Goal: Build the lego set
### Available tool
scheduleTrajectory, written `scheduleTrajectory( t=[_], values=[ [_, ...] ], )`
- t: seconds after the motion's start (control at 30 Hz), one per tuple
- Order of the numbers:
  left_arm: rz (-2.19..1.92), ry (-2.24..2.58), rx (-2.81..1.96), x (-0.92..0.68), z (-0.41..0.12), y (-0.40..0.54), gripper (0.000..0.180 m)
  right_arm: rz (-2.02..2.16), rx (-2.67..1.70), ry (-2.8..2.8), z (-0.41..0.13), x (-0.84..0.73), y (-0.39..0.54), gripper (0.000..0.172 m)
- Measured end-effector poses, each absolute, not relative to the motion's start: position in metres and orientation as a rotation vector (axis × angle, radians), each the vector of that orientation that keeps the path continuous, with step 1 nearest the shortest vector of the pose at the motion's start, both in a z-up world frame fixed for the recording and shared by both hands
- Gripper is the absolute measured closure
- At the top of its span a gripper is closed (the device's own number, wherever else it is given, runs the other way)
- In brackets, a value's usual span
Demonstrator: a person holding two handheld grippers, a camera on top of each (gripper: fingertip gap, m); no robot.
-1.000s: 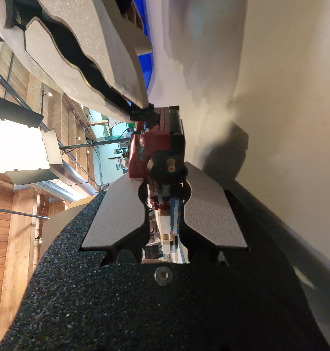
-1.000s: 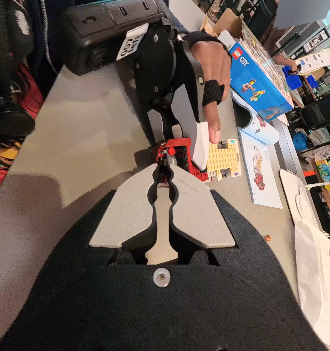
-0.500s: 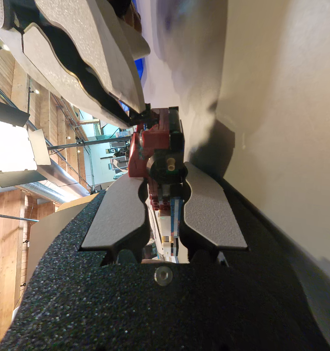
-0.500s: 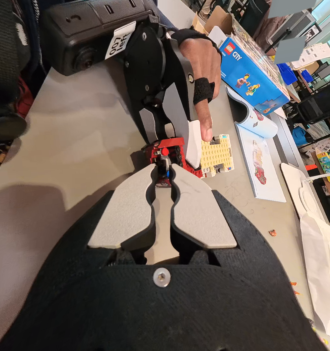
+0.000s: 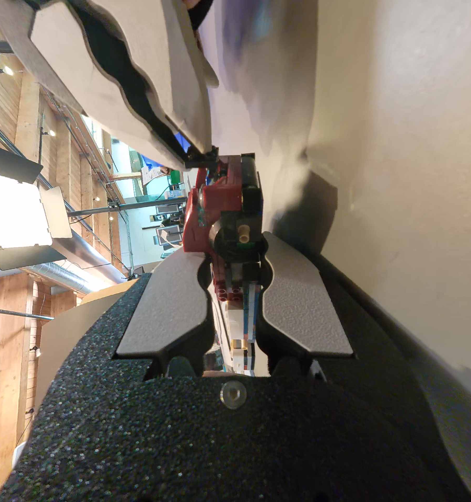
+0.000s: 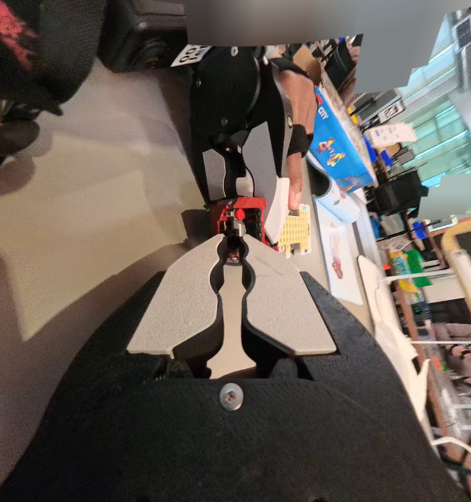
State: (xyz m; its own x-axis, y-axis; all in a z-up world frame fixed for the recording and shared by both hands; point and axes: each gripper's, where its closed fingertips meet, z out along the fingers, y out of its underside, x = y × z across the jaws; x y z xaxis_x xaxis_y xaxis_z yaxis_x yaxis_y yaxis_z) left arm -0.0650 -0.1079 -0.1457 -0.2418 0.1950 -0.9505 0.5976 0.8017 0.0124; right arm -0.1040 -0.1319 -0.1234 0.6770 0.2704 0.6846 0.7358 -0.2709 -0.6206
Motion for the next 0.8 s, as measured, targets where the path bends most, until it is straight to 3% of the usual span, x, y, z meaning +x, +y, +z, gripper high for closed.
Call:
scheduleTrajectory(
  t=[0.8],
  values=[
    [-0.588,1.826,0.672,-0.088,-0.139,-0.127,0.149,-0.41,-1.652,-0.877,-0.114,-0.129,-0.143,0.164]
  ],
)
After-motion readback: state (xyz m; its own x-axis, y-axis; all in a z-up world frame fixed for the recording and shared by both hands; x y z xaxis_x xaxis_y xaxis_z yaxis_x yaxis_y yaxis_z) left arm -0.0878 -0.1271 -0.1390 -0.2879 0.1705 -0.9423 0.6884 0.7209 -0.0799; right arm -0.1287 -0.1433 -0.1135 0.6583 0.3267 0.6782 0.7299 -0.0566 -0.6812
